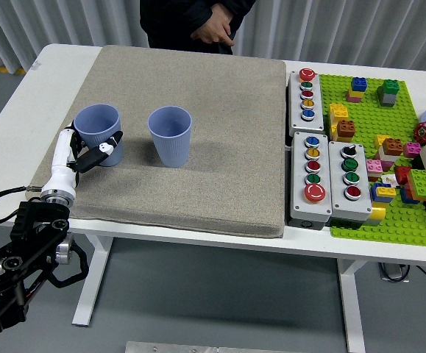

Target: Pick cup pour cup place

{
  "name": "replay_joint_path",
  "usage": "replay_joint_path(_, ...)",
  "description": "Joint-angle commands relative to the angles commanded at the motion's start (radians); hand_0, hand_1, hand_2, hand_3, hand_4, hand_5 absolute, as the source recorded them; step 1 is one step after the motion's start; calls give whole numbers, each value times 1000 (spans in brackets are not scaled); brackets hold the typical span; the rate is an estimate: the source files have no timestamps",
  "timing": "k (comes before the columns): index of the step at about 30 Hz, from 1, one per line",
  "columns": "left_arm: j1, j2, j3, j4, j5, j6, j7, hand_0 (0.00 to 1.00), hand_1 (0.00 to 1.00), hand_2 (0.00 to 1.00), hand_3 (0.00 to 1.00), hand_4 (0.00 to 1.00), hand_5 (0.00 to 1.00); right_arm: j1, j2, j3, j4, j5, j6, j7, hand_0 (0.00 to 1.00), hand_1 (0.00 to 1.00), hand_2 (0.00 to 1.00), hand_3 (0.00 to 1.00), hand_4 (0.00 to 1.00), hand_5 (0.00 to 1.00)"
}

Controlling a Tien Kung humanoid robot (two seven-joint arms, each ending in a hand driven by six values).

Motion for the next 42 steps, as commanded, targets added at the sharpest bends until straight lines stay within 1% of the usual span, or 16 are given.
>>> replay_joint_path(5,4,2,-14,-12,27,-9,7,769,786,888,938,956,466,0,-1,-1,0,2,1,1,721,682,671,616,55,278)
replay_joint_path(6,4,2,-16,-13,29,-9,7,796,814,920,954,981,494,0,-1,-2,0,2,1,1,721,682,671,616,54,278)
replay_joint_path(11,8,4,-25,-17,41,-8,10,796,814,920,954,981,494,0,-1,-1,0,0,2,1,721,682,671,616,54,278)
replay_joint_path(13,9,4,-26,-19,47,-8,12,812,830,932,954,984,504,0,-1,-1,0,-1,2,1,722,683,671,616,55,275)
replay_joint_path(20,10,6,-36,-31,66,-17,18,818,833,932,952,984,504,1,-1,-3,0,2,2,0,721,683,671,616,56,273)
replay_joint_path(32,48,15,-69,-98,122,-29,38,824,839,927,949,985,506,5,-3,-3,0,2,3,-1,721,682,671,616,56,270)
replay_joint_path(42,59,20,-99,-106,119,-27,40,823,839,925,948,984,506,1,-2,0,0,1,1,0,721,682,671,616,58,268)
